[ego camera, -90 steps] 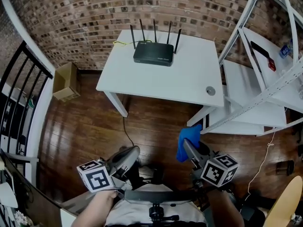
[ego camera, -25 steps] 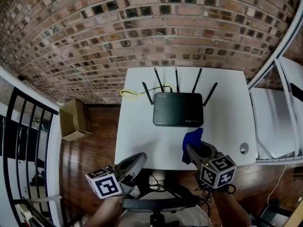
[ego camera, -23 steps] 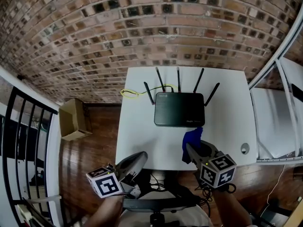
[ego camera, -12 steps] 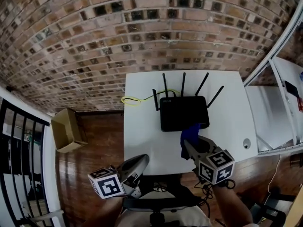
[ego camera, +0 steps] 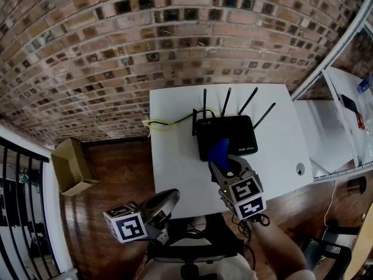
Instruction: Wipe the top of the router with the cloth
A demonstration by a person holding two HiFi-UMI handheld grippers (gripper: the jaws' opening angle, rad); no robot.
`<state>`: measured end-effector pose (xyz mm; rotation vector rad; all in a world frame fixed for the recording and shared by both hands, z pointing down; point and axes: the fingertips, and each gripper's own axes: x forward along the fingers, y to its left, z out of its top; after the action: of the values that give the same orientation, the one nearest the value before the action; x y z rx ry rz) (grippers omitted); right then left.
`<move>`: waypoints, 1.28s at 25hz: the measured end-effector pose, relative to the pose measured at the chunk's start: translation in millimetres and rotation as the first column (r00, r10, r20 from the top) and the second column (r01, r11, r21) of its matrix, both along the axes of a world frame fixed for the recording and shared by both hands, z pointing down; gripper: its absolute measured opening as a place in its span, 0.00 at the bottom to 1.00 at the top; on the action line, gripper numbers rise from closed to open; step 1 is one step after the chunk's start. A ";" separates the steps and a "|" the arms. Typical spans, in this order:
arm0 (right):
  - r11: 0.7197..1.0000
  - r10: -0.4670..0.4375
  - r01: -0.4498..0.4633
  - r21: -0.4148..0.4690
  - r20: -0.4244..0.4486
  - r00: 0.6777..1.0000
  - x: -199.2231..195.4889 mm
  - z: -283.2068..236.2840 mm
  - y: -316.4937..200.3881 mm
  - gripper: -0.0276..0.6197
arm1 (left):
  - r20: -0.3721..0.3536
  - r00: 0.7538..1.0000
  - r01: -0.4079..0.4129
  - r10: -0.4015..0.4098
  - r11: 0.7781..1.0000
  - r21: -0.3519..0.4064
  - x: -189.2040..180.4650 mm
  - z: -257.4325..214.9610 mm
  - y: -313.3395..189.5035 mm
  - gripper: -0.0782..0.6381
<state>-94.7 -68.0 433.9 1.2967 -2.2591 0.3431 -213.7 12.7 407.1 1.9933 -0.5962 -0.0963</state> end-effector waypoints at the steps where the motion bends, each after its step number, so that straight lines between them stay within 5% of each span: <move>1: 1.000 -0.009 0.010 0.019 -0.022 1.000 -3.8 -2.5 -9.9 0.21 | 0.003 1.000 0.005 -0.005 1.000 -0.003 -0.2 0.5 -0.7 0.13; 6: 0.984 -0.095 0.115 0.140 -0.145 0.985 -26.3 -18.8 -64.0 0.21 | -0.015 0.995 0.096 -0.095 0.995 0.029 5.0 -8.8 -13.5 0.13; 12: 0.918 -0.186 0.272 0.287 -0.295 0.937 -49.0 -45.6 -113.3 0.21 | -0.016 0.983 0.186 -0.185 0.982 0.023 17.5 -12.8 -23.7 0.13; 15: 0.918 -0.219 0.308 0.248 -0.330 0.918 -44.7 -21.4 -121.2 0.21 | -0.007 0.976 0.219 -0.219 0.975 0.019 23.3 -9.0 -29.6 0.13; 32: 0.951 -0.308 0.305 -0.049 -0.208 0.928 -22.8 83.7 -132.7 0.21 | 0.008 0.966 0.257 -0.257 0.966 0.005 54.2 -1.4 -54.8 0.13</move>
<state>-117.5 -200.6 517.6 0.9023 -2.2214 0.1024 -159.5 -42.1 405.7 1.9117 -0.8595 -0.2470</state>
